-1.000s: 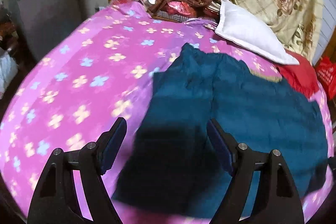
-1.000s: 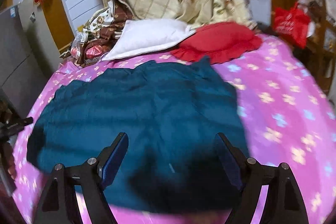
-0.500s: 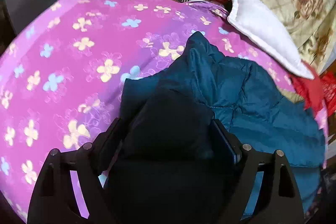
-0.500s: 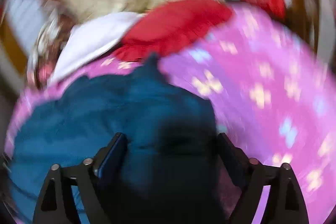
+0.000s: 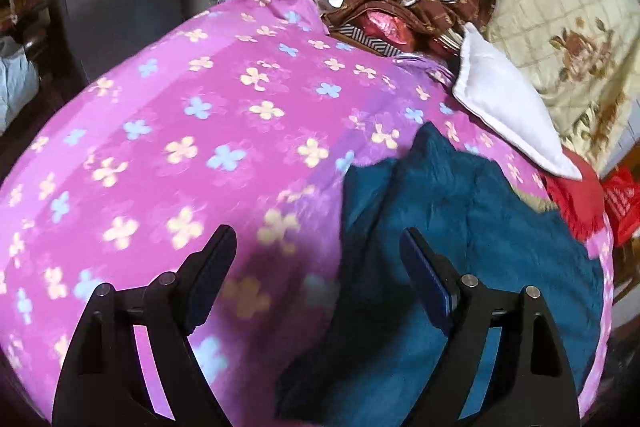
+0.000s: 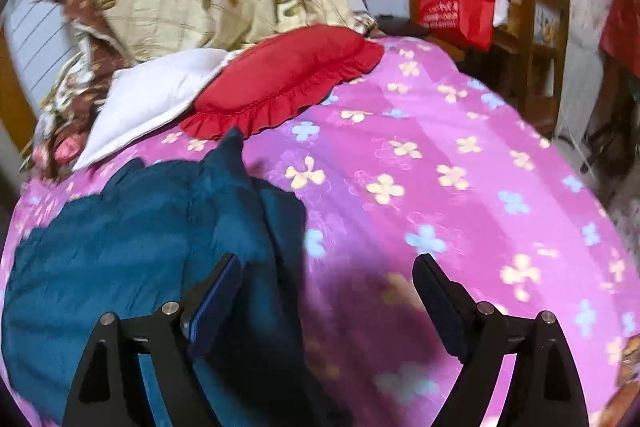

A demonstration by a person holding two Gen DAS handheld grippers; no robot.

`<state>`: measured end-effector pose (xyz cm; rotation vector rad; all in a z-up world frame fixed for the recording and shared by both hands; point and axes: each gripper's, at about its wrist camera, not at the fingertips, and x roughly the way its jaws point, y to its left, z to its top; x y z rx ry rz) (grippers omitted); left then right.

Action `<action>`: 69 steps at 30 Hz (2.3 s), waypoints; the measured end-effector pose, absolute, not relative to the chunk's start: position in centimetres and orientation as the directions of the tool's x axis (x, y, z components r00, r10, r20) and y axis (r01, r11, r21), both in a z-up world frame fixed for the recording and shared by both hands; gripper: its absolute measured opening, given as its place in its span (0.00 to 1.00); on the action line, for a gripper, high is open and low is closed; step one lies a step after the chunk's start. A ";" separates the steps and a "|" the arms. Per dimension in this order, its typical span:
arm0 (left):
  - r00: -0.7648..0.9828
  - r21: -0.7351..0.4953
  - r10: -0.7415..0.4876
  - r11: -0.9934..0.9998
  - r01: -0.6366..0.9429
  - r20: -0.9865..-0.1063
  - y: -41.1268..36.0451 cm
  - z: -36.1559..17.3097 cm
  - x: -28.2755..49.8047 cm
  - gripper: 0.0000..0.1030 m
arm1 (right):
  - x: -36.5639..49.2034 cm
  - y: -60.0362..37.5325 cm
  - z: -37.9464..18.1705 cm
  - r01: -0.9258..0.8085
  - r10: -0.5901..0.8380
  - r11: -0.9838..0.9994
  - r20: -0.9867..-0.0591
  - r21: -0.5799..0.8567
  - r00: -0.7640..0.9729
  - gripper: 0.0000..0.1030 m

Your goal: Fold large clothes

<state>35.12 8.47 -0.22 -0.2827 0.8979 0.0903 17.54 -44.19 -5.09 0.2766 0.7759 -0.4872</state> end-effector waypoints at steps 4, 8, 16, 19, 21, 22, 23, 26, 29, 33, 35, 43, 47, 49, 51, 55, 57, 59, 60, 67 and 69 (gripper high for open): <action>0.626 -0.186 -0.049 0.970 -0.156 -0.778 7.3 -0.8 30.6 0.82 | 14.4 -40.2 -5.7 0.411 -0.214 0.906 -0.728 0.101 0.651 0.84; 0.616 -0.213 -0.108 0.972 -0.100 -0.780 6.2 -1.9 27.7 0.82 | 12.0 -37.4 -7.0 0.362 -0.152 0.922 -0.731 0.139 0.666 0.84; 0.563 -0.384 -0.293 0.922 -0.047 -0.773 7.4 -4.6 28.7 0.82 | 11.0 -41.2 -8.9 0.441 -0.147 0.875 -0.759 0.198 0.634 0.84; 0.534 -0.459 -0.371 0.888 -0.037 -0.760 7.8 -6.0 30.2 0.82 | 11.9 -43.9 -11.1 0.457 -0.056 0.835 -0.778 0.307 0.625 0.84; 0.515 -0.484 -0.409 0.875 -0.012 -0.753 7.5 -6.8 31.3 0.82 | 12.8 -44.6 -12.5 0.447 -0.003 0.823 -0.783 0.351 0.622 0.84; 0.503 -0.492 -0.424 0.871 -0.003 -0.753 7.3 -7.2 31.8 0.82 | 13.4 -44.7 -13.1 0.429 0.031 0.820 -0.778 0.378 0.628 0.84; 0.491 -0.500 -0.438 0.866 0.006 -0.753 7.0 -7.6 32.4 0.82 | 14.1 -44.7 -13.5 0.412 0.058 0.817 -0.769 0.402 0.636 0.84; 0.468 -0.525 -0.481 0.850 0.042 -0.741 6.2 -8.5 33.8 0.90 | 16.0 -44.4 -14.1 0.383 0.108 0.804 -0.745 0.455 0.659 0.85; 0.449 -0.556 -0.515 0.830 0.048 -0.730 5.5 -9.2 34.8 0.97 | 18.1 -44.1 -14.2 0.371 0.125 0.800 -0.736 0.471 0.665 0.90; 0.441 -0.485 -0.464 0.872 0.073 -0.768 3.7 -9.0 34.8 0.91 | 19.9 -43.6 -14.2 0.372 0.130 0.798 -0.738 0.474 0.662 0.83; 0.432 -0.455 -0.440 0.888 0.074 -0.788 3.3 -8.4 34.5 0.69 | 20.1 -43.7 -14.3 0.359 0.193 0.768 -0.726 0.530 0.661 0.67; 0.430 -0.402 -0.408 0.909 0.109 -0.805 3.4 -5.2 30.4 0.34 | 15.7 -43.6 -13.3 0.294 0.305 0.734 -0.685 0.612 0.662 0.42; 0.436 -0.393 -0.395 0.914 0.099 -0.809 3.8 -6.0 29.9 0.44 | 14.1 -43.4 -13.8 0.277 0.306 0.736 -0.669 0.617 0.677 0.46; 0.439 -0.401 -0.383 0.914 0.055 -0.813 4.1 -6.3 30.3 0.51 | 14.4 -43.4 -13.7 0.319 0.249 0.753 -0.698 0.575 0.672 0.61; 0.449 -0.418 -0.390 0.908 0.039 -0.804 4.4 -5.9 30.0 0.52 | 14.6 -43.1 -13.0 0.354 0.184 0.770 -0.716 0.531 0.674 0.63; 0.507 -0.367 -0.354 0.927 0.078 -0.786 4.8 -3.5 28.1 0.51 | 13.3 -43.1 -11.0 0.390 0.089 0.787 -0.713 0.478 0.695 0.63; 0.532 -0.350 -0.341 0.933 0.089 -0.775 5.2 -2.6 26.9 0.52 | 11.9 -43.3 -9.5 0.414 0.017 0.795 -0.699 0.443 0.715 0.64; 0.587 -0.304 -0.288 0.950 0.075 -0.756 5.8 -1.3 25.5 0.52 | 10.6 -42.9 -8.0 0.434 -0.059 0.813 -0.686 0.389 0.725 0.64; 0.614 -0.279 -0.259 0.958 0.067 -0.745 6.0 -0.8 24.9 0.54 | 10.1 -42.5 -7.2 0.438 -0.094 0.827 -0.680 0.353 0.727 0.64; 0.626 -0.214 -0.205 0.975 0.063 -0.752 4.6 -0.9 24.7 0.63 | 10.7 -35.0 -5.5 0.263 -0.077 0.949 -0.676 0.177 0.733 0.64; 0.613 -0.190 -0.185 0.980 0.058 -0.768 3.7 -1.9 25.0 0.63 | 11.6 -33.1 -7.1 0.231 -0.067 0.963 -0.700 0.142 0.711 0.64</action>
